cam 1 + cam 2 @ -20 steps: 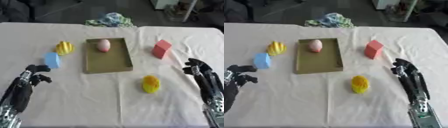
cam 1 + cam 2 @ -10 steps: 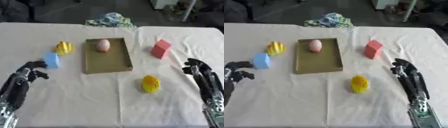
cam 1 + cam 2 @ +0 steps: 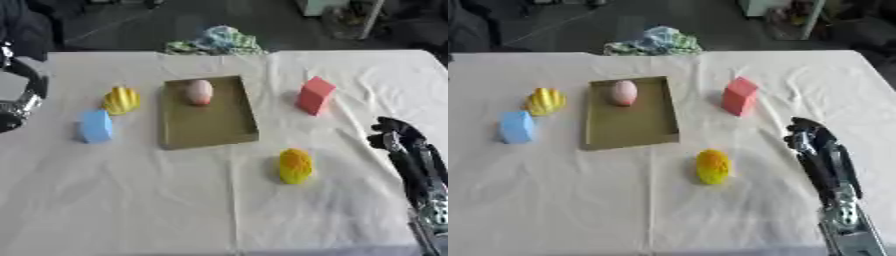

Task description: Pick up objects on the table and place them in the box.

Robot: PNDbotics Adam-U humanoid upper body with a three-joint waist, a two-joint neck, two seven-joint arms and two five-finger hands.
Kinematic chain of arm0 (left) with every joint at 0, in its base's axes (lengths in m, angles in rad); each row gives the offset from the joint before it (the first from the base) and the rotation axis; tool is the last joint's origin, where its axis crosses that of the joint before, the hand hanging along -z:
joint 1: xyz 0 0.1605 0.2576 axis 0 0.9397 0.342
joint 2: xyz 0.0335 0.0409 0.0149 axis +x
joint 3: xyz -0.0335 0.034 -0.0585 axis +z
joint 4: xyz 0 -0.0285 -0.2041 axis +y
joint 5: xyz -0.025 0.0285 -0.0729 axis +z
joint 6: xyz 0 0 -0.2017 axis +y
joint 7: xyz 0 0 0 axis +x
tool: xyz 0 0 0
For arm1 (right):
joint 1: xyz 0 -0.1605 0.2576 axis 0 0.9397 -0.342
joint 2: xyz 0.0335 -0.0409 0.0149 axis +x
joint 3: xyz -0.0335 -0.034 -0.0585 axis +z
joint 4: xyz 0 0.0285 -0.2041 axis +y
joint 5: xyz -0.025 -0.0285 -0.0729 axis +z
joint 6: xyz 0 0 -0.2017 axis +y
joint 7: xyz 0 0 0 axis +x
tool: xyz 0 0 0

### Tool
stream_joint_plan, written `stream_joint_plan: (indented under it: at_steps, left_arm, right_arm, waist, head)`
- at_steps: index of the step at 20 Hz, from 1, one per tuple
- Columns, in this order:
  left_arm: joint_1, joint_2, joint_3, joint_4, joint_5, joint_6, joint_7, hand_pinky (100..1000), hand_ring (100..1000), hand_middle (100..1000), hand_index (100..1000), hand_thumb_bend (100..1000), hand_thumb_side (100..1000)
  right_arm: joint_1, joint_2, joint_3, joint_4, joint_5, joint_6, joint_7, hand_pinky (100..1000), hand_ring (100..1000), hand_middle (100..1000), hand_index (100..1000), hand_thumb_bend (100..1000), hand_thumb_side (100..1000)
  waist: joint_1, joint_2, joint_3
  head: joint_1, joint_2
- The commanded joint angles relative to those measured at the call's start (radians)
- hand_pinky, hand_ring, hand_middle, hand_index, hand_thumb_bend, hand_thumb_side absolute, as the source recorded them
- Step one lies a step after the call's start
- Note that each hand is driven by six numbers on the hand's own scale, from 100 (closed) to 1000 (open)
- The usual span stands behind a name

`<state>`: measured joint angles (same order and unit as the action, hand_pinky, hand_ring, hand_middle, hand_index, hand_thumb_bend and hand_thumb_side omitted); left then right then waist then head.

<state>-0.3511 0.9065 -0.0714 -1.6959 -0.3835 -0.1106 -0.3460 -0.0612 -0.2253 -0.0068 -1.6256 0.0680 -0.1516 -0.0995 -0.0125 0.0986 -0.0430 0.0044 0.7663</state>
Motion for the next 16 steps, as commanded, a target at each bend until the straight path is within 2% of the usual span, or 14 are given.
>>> stream_joint_plan:
  at_steps: [1, 5, 8, 12, 16]
  left_arm:
    - [-0.095, 0.057, -0.056, 0.145, -0.109, -0.036, -0.118, 761, 705, 777, 894, 303, 581]
    - [-0.205, -0.013, -0.089, 0.339, -0.206, -0.092, -0.168, 763, 707, 777, 897, 317, 574]
    - [-0.255, -0.061, -0.101, 0.446, -0.264, -0.136, -0.181, 775, 736, 789, 912, 373, 601]
    - [-0.294, -0.106, -0.104, 0.543, -0.341, -0.186, -0.190, 783, 755, 803, 922, 487, 644]
    - [-0.313, -0.139, -0.102, 0.604, -0.392, -0.219, -0.192, 784, 763, 810, 923, 545, 648]
  right_arm:
    - [-0.009, -0.028, 0.003, -0.011, 0.004, -0.001, 0.007, 687, 656, 667, 784, 100, 674]
    - [-0.004, -0.029, 0.005, -0.008, 0.001, -0.002, 0.010, 687, 656, 667, 784, 100, 675]
    - [-0.004, -0.029, 0.006, -0.007, 0.000, -0.002, 0.011, 687, 655, 667, 784, 100, 675]
    - [-0.002, -0.028, 0.008, -0.006, -0.001, -0.002, 0.013, 687, 656, 667, 785, 100, 676]
    - [-0.001, -0.028, 0.008, -0.004, -0.002, -0.002, 0.014, 687, 656, 667, 785, 100, 676]
  waist:
    - [0.018, -0.029, -0.005]
    - [0.017, -0.033, -0.011]
    - [0.017, -0.034, -0.013]
    - [0.016, -0.035, -0.012]
    - [0.013, -0.036, -0.012]
  head:
    - [0.008, 0.004]
    - [0.019, 0.004]
    - [0.022, 0.004]
    - [0.018, 0.004]
    - [0.006, 0.004]
